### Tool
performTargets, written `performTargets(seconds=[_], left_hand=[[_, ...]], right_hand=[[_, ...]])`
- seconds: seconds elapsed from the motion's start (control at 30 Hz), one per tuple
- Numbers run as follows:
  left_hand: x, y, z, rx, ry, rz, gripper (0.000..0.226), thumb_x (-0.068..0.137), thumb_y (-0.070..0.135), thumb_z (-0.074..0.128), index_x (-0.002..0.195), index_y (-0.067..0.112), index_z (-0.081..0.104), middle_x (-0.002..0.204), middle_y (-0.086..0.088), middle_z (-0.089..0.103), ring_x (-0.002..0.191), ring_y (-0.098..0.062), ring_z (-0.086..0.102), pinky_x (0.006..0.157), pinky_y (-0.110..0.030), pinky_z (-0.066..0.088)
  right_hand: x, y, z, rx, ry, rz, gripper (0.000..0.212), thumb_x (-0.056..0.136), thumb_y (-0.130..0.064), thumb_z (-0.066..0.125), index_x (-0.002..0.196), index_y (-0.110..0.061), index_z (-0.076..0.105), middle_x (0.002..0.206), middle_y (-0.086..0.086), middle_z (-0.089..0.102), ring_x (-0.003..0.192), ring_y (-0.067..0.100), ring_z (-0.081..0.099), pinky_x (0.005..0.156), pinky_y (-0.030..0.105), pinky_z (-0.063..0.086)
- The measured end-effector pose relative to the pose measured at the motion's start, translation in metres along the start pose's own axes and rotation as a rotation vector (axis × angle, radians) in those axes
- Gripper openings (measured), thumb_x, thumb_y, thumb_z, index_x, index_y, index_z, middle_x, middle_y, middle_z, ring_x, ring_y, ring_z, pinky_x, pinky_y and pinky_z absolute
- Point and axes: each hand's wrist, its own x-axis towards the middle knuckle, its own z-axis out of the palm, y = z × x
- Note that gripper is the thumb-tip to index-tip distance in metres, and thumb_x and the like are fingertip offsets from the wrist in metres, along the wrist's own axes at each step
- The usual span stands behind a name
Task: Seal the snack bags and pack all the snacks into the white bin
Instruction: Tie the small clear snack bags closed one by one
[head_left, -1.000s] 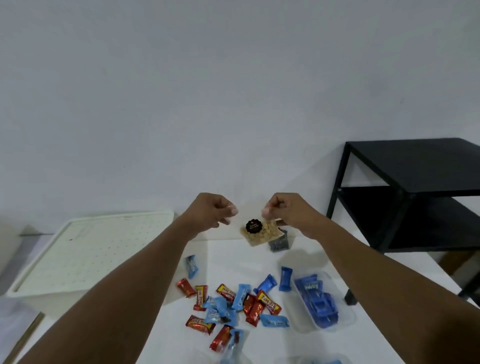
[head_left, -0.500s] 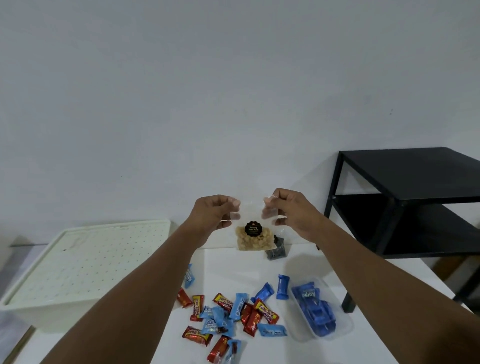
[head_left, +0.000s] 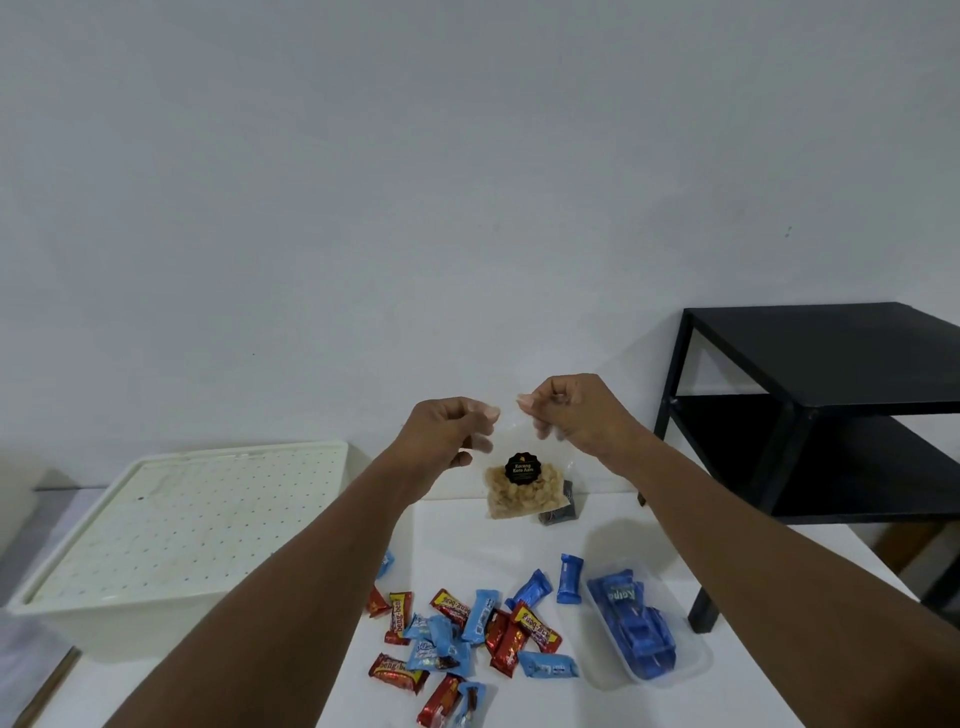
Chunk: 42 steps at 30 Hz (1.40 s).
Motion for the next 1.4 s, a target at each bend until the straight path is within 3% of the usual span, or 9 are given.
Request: performTargets(seconds=[0.2,0.4,0.63,0.83,0.97,1.03,1.13,1.23,1.4], left_hand=[[0.006,0.004,0.000,-0.040,0.050,0.069,0.010,0.090,0.022,0.070,0.083,0.016,0.068,0.071,-0.001,0.059,0.065,-0.014,0.057,0.067,-0.030,0.042],[0.003,0.001,0.011,0.025,-0.009,0.019,0.020,0.086,0.030,0.076,0.093,0.011,0.073,0.076,0.002,0.065,0.068,-0.013,0.059,0.068,-0.030,0.044],[0.007,0.005,0.011,0.055,0.019,0.107,0.011,0.088,0.023,0.075,0.082,0.014,0.071,0.068,0.002,0.063,0.064,-0.012,0.056,0.068,-0.029,0.044],[-0.002,0.009,0.007,-0.069,-0.090,-0.095,0.029,0.086,0.037,0.074,0.095,0.009,0.073,0.084,-0.005,0.069,0.077,-0.020,0.070,0.072,-0.032,0.050],[-0.002,0.011,0.002,-0.182,-0.146,-0.096,0.033,0.088,0.030,0.073,0.102,0.000,0.070,0.094,-0.013,0.074,0.093,-0.033,0.074,0.078,-0.036,0.056],[0.000,0.007,0.004,-0.227,-0.090,-0.046,0.031,0.086,0.024,0.075,0.100,-0.003,0.070,0.095,-0.018,0.074,0.098,-0.036,0.073,0.082,-0.037,0.058],[0.003,0.000,0.009,-0.172,0.050,0.064,0.023,0.087,0.020,0.075,0.085,-0.002,0.070,0.079,-0.015,0.072,0.088,-0.035,0.074,0.078,-0.035,0.060],[0.005,-0.003,0.015,-0.102,0.132,0.135,0.025,0.090,0.018,0.072,0.073,0.002,0.067,0.067,-0.010,0.067,0.074,-0.031,0.071,0.075,-0.036,0.062],[-0.004,0.004,0.006,-0.150,-0.126,-0.051,0.029,0.091,0.032,0.070,0.085,0.003,0.067,0.087,-0.016,0.069,0.096,-0.037,0.073,0.082,-0.038,0.059]], right_hand=[[-0.006,0.012,-0.006,0.218,-0.006,0.081,0.018,0.089,-0.027,0.073,0.095,-0.009,0.072,0.087,0.008,0.076,0.083,0.021,0.073,0.076,0.034,0.051],[-0.008,0.011,-0.005,0.111,0.041,0.025,0.022,0.090,-0.023,0.072,0.092,-0.002,0.069,0.080,0.008,0.076,0.075,0.016,0.072,0.070,0.029,0.048],[-0.011,0.017,-0.003,0.225,0.061,0.080,0.028,0.090,-0.024,0.072,0.103,0.001,0.069,0.089,0.009,0.078,0.082,0.017,0.072,0.075,0.034,0.049],[-0.013,0.016,-0.014,0.162,0.012,0.061,0.017,0.088,-0.022,0.074,0.088,-0.006,0.067,0.085,0.006,0.077,0.081,0.014,0.071,0.072,0.032,0.045],[-0.011,0.017,-0.022,0.199,0.064,0.083,0.017,0.085,-0.025,0.077,0.087,-0.009,0.073,0.090,0.010,0.077,0.078,0.016,0.070,0.070,0.032,0.044],[-0.011,0.017,-0.024,0.257,0.104,0.088,0.019,0.082,-0.029,0.078,0.087,-0.012,0.074,0.088,0.010,0.076,0.077,0.017,0.068,0.069,0.032,0.044],[-0.012,0.017,-0.022,0.307,0.098,0.097,0.047,0.073,-0.042,0.077,0.099,-0.004,0.073,0.088,0.009,0.075,0.078,0.018,0.068,0.072,0.033,0.043],[-0.012,0.017,-0.021,0.322,0.060,0.112,0.040,0.079,-0.044,0.072,0.096,-0.008,0.072,0.088,0.007,0.075,0.081,0.017,0.069,0.077,0.035,0.042],[-0.013,0.016,-0.030,0.269,0.016,0.102,0.030,0.078,-0.041,0.072,0.084,-0.012,0.067,0.089,0.003,0.076,0.084,0.013,0.068,0.080,0.037,0.043]])
